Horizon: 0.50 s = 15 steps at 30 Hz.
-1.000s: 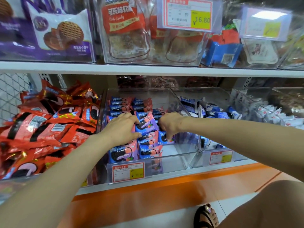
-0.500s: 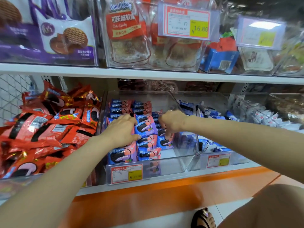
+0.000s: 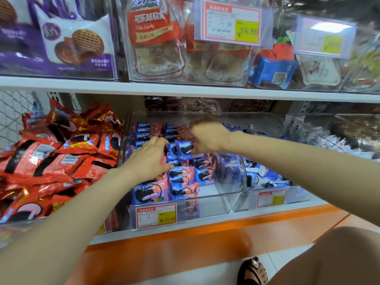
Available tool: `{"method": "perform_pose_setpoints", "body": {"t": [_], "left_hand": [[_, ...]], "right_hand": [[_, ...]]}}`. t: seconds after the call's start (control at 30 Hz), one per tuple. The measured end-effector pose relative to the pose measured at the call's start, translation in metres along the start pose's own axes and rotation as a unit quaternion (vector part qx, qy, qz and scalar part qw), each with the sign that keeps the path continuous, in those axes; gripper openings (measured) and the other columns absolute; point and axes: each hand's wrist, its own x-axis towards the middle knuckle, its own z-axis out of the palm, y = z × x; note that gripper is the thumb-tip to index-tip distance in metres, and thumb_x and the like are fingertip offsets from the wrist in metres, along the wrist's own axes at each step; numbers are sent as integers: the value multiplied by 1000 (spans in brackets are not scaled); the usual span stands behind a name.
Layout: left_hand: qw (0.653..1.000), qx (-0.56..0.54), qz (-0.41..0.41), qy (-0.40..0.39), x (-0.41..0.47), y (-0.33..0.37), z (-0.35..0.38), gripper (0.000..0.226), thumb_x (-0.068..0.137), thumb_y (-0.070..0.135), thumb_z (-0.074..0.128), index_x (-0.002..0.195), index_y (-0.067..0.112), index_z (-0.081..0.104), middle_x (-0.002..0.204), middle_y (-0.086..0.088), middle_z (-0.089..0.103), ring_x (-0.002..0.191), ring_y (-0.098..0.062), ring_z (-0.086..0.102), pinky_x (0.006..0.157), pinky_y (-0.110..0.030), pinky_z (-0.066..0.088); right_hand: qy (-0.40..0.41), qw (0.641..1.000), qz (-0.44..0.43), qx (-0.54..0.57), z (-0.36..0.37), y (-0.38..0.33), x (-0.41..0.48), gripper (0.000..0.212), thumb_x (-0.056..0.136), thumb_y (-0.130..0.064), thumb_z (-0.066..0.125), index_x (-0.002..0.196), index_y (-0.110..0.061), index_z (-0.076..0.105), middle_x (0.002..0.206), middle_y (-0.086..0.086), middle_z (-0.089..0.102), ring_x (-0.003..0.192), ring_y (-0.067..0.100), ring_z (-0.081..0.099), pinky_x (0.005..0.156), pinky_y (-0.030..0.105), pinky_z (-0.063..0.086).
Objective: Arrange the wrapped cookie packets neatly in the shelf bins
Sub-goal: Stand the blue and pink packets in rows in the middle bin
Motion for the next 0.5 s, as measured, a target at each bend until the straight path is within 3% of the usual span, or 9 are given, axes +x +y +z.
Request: {"method": "perform_pose_setpoints", "body": {"t": [0.13,0.23,0.33,0.5], "left_hand": [[1000,16,-5,-9,1,2,1,67,87,38,62,140,14,29,138,-5,36,128,-21,38,98,-32,34],[1000,17,-11,-13,1,2,1,67,86,39,63,140,15,30,137,-4,37,126,-21,39,96,-32,35],[1000,17,-14,-15,0,4,0,67,86,39,63,140,16,30,137,-4,37,125,-21,40,95,-32,36],[1000,12,-12,-16,0,2,1,65,87,38,62,140,15,31,137,-4,36,125,-21,41,95,-32,36]], "right_hand": [[-144,989,-9,7,-22,18,-22,48,75,-38,75,114,-15,61,92,-5,58,82,14,48,55,20,30],[-205,977,-34,-52,-2,14,-32,48,71,-45,76,109,-18,65,100,-5,66,83,14,49,70,24,41],[-211,972,-48,-86,33,4,-34,40,72,-46,75,94,-14,66,88,0,65,82,20,53,68,26,39],[-147,985,-33,-90,54,-1,-30,38,74,-28,76,105,-10,60,105,8,65,95,28,59,68,30,44]]}}
